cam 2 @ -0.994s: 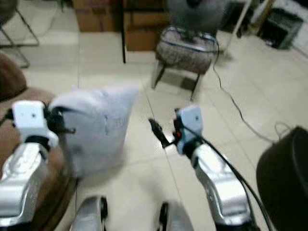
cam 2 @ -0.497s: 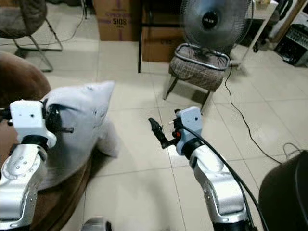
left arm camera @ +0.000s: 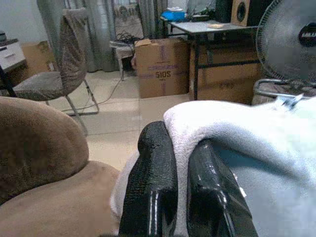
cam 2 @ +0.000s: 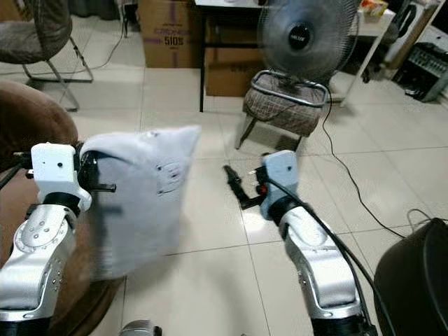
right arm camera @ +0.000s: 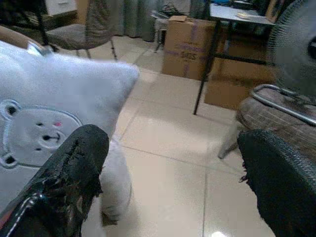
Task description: Move the pillow to the sofa from floor
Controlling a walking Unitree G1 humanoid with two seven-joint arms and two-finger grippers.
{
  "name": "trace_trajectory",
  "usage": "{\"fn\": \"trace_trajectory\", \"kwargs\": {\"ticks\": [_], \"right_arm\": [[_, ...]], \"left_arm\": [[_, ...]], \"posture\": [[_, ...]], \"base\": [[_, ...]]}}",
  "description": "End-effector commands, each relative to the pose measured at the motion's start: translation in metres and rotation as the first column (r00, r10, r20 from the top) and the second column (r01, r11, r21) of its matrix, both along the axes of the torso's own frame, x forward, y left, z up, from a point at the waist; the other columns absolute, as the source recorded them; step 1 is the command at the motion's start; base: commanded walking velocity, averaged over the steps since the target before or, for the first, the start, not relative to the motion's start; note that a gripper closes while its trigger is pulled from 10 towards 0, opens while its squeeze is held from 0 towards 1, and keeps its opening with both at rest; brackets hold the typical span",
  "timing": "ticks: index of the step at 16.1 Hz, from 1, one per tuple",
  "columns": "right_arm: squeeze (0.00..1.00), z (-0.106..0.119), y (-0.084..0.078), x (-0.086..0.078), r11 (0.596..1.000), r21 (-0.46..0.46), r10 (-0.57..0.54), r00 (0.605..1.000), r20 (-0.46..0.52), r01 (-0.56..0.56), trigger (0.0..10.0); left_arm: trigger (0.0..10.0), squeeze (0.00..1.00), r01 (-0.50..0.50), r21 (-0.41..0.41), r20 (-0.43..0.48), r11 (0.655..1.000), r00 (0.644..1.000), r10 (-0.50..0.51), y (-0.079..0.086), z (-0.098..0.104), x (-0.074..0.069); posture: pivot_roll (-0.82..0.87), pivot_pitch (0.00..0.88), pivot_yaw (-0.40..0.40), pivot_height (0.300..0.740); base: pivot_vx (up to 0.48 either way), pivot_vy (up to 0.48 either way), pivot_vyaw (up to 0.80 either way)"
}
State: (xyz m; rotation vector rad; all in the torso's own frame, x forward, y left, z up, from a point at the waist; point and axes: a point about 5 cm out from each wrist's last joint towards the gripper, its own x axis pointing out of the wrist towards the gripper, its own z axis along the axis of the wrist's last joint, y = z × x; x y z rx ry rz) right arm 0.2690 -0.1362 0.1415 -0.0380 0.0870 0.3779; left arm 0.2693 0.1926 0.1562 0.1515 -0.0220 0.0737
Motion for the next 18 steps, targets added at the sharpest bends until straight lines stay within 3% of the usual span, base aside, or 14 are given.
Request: {"fn": "trace_trajectory", "kwargs": {"ticks": [1, 13, 18], "right_arm": [[0.00, -0.001, -0.006, -0.001, 1.000, -0.014, -0.020, 1.000, -0.002, 0.020, 10.0], [0.00, -0.005, 0.004, 0.007, 0.998, -0.044, 0.049, 0.999, 0.014, -0.048, 10.0], [0.00, -0.002, 0.008, 0.011, 0.996, -0.045, 0.083, 0.996, 0.034, -0.081, 10.0]], "left_arm": [[10.0, 0.00, 0.018, 0.003, 0.066, 1.000, 0.998, -0.018, -0.004, 0.013, 0.003], [10.0, 0.00, -0.038, 0.045, 0.070, 0.998, 0.997, 0.035, 0.010, 0.016, -0.009], [10.0, 0.00, -0.043, 0.051, 0.080, 0.998, 0.996, 0.039, 0.011, 0.019, -0.006]], "posture": [[0.10, 0.000, -0.033, 0.740], [0.18, 0.000, -0.089, 0.740], [0.18, 0.000, -0.085, 0.740]], "base": [[0.000, 0.281, 0.00], [0.000, 0.313, 0.00], [0.000, 0.317, 0.73]]}}
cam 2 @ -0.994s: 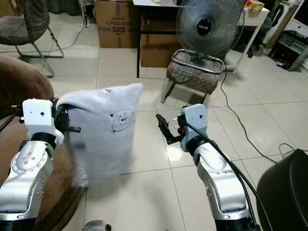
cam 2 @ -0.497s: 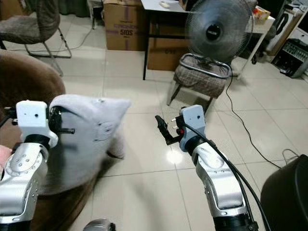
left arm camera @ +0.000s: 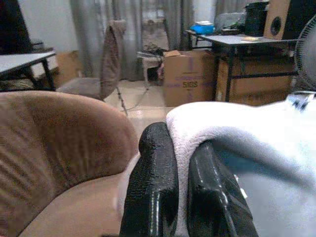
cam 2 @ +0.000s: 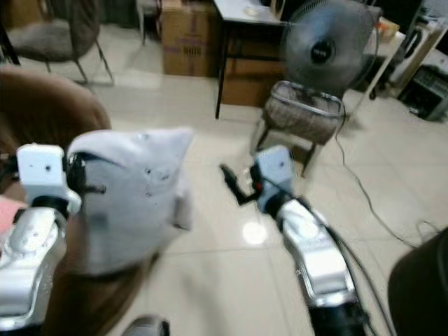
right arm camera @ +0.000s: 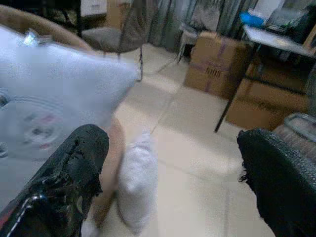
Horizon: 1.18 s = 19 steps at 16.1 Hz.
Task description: Move the pillow to the sofa from floor
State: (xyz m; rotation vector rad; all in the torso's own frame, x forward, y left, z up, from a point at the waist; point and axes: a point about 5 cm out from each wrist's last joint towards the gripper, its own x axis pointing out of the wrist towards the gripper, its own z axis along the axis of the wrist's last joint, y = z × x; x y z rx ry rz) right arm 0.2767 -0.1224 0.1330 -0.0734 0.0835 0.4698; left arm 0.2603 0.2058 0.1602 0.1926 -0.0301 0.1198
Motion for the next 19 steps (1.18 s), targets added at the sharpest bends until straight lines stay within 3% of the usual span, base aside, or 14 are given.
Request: {"fn": "trace_trajectory", "kwargs": {"ticks": [1, 6, 16, 19], "right_arm": [[0.00, 0.007, -0.006, 0.004, 1.000, -0.013, -0.007, 0.999, 0.032, 0.007, 10.0], [0.00, 0.008, -0.009, 0.006, 1.000, -0.010, -0.012, 0.999, 0.040, 0.013, 10.0], [0.00, 0.001, -0.013, -0.002, 0.998, -0.011, -0.063, 0.998, 0.017, 0.063, 10.0], [0.00, 0.000, -0.016, -0.003, 0.995, -0.012, -0.099, 0.995, 0.014, 0.099, 10.0]], "left_arm": [[10.0, 0.00, 0.007, 0.013, 0.071, 1.000, 0.997, -0.008, -0.003, 0.016, 0.004], [10.0, 0.00, 0.015, 0.006, 0.068, 1.000, 0.998, -0.015, -0.006, 0.015, 0.005], [10.0, 0.00, 0.085, 0.046, 0.055, 0.995, 0.995, -0.088, -0.011, 0.017, 0.009], [10.0, 0.00, 0.097, 0.035, 0.064, 0.995, 0.993, -0.099, -0.012, 0.019, 0.014]], "posture": [[0.17, 0.000, -0.085, 0.740], [0.16, 0.000, -0.087, 0.740], [0.14, 0.000, -0.039, 0.740], [0.14, 0.000, -0.037, 0.740]], "base": [[0.000, 0.315, 0.80], [0.000, 0.311, 0.80], [0.000, 0.000, 0.00], [0.279, 0.000, 0.00]]}}
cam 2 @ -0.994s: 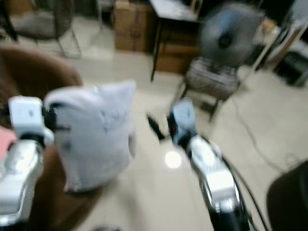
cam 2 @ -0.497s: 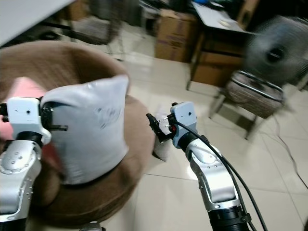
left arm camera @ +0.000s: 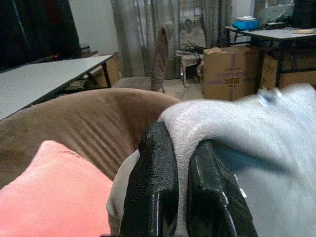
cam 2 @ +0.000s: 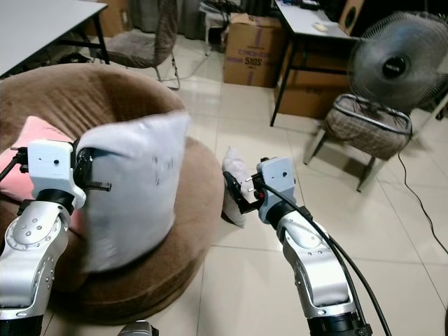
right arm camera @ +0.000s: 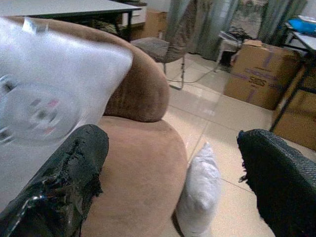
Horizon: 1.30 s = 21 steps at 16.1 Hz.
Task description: Move the pillow to the sofa from floor
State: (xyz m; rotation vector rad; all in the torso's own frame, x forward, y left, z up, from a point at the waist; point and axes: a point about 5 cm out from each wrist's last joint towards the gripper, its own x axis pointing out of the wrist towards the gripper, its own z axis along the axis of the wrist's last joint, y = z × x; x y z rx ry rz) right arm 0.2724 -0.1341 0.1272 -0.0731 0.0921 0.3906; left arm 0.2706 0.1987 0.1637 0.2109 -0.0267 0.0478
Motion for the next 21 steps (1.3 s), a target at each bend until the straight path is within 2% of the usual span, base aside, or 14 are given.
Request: {"fn": "trace_trajectory", "kwargs": {"ticks": [1, 13, 19, 21], "right_arm": [[0.00, 0.0060, -0.0050, 0.0019, 1.000, -0.014, -0.021, 1.000, 0.020, 0.021, 10.0], [0.00, 0.0084, -0.0059, 0.0071, 0.998, -0.058, 0.017, 0.999, 0.030, -0.015, 10.0], [0.00, 0.0077, -0.0050, 0.0056, 0.999, -0.049, 0.017, 0.999, 0.030, -0.015, 10.0], [0.00, 0.0068, -0.0066, 0.0061, 0.999, -0.048, 0.004, 1.000, 0.024, -0.003, 10.0]], "left_arm": [[10.0, 0.00, 0.030, 0.010, 0.076, 0.999, 0.997, -0.031, -0.0059, 0.0145, 0.0041], [10.0, 0.00, 0.026, -0.009, 0.064, 1.000, 0.998, -0.026, -0.0064, 0.0076, 0.0021], [10.0, 0.00, 0.042, -0.010, 0.058, 0.999, 0.997, -0.041, -0.0088, 0.0060, 0.0024], [10.0, 0.00, 0.047, -0.009, 0.056, 0.999, 0.997, -0.046, -0.0092, 0.0058, 0.0028]], "posture": [[0.14, 0.000, -0.041, 0.740], [0.14, 0.000, -0.066, 0.740], [0.14, 0.000, -0.062, 0.740], [0.14, 0.000, -0.062, 0.740]], "base": [[0.300, 0.000, 0.00], [0.303, 0.000, 0.07], [0.328, 0.000, 0.80], [0.328, 0.000, 0.00]]}}
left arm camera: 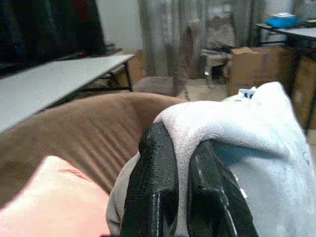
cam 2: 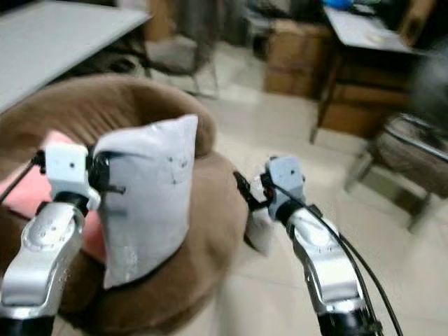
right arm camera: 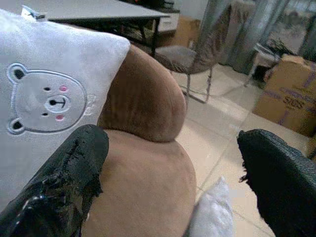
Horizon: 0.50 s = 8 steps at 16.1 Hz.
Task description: Move the pillow to the sofa from floor
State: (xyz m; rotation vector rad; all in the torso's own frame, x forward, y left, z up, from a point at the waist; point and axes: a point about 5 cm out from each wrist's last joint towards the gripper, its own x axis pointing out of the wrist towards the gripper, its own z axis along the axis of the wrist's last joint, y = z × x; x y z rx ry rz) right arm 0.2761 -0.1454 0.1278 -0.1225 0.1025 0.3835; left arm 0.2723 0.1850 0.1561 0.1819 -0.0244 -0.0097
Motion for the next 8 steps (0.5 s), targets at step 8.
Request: {"fn": "trace_trajectory", "kwargs": {"ticks": [8], "right_arm": [[0.00, 0.009, -0.007, 0.005, 1.000, -0.021, 0.014, 1.000, 0.027, -0.013, 10.0]], "left_arm": [[10.0, 0.00, 0.117, -0.086, -0.016, 0.989, 0.993, -0.119, -0.020, 0.001, 0.021]], "posture": [[0.14, 0.000, -0.060, 0.740]], "base": [[0.158, 0.000, 0.00]]}}
